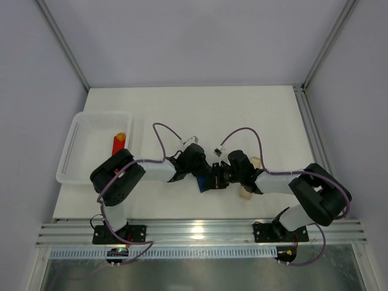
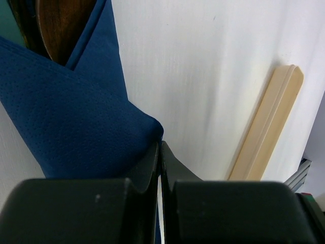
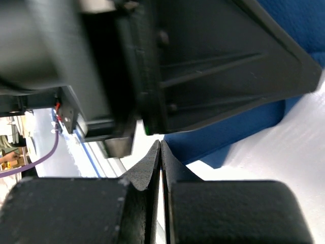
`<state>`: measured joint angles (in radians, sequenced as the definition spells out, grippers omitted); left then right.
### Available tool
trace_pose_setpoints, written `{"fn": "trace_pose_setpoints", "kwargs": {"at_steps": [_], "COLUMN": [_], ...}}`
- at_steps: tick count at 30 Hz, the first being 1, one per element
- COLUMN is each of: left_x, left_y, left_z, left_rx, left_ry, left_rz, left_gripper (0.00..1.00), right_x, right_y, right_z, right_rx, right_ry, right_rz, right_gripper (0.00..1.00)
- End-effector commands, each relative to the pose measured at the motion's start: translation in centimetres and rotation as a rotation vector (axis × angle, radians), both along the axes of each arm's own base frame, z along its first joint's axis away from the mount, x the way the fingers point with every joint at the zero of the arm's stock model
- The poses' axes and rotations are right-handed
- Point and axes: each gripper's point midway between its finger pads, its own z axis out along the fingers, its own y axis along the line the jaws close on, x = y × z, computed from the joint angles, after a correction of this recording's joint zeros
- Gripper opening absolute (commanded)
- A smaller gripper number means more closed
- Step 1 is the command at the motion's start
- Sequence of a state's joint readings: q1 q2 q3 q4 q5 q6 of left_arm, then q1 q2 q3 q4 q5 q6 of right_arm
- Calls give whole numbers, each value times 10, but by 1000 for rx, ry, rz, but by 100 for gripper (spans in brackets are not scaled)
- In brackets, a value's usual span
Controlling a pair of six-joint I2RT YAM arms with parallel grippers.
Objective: Place the utensils on the paper napkin and roll it up
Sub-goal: Roll the napkin at the center of the board.
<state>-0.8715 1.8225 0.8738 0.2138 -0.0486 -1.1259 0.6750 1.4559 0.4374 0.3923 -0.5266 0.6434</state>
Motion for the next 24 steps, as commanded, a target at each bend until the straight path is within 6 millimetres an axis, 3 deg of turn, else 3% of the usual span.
{"fn": "trace_pose_setpoints", "kwargs": {"at_steps": [1, 8, 18, 24], "left_x": [7, 8, 7, 11], "left_y": [-10, -10, -14, -9], "left_z": [17, 21, 23, 37], "left_rx": [-17, -22, -55, -40], "left_ry": [-50, -59, -58, -116], "left_rz": [-21, -22, -21, -18], "left_gripper": [0, 0, 0, 0], "right_x": [7, 12, 10, 5], "right_y": [6, -5, -15, -16], "right_z": [4, -2, -25, -40], "right_rx": [8, -52, -127, -144], "right_ry": [-50, -73, -42, 2], "right_rz": [20, -30, -53, -53], "right_gripper": [4, 3, 3, 4]}}
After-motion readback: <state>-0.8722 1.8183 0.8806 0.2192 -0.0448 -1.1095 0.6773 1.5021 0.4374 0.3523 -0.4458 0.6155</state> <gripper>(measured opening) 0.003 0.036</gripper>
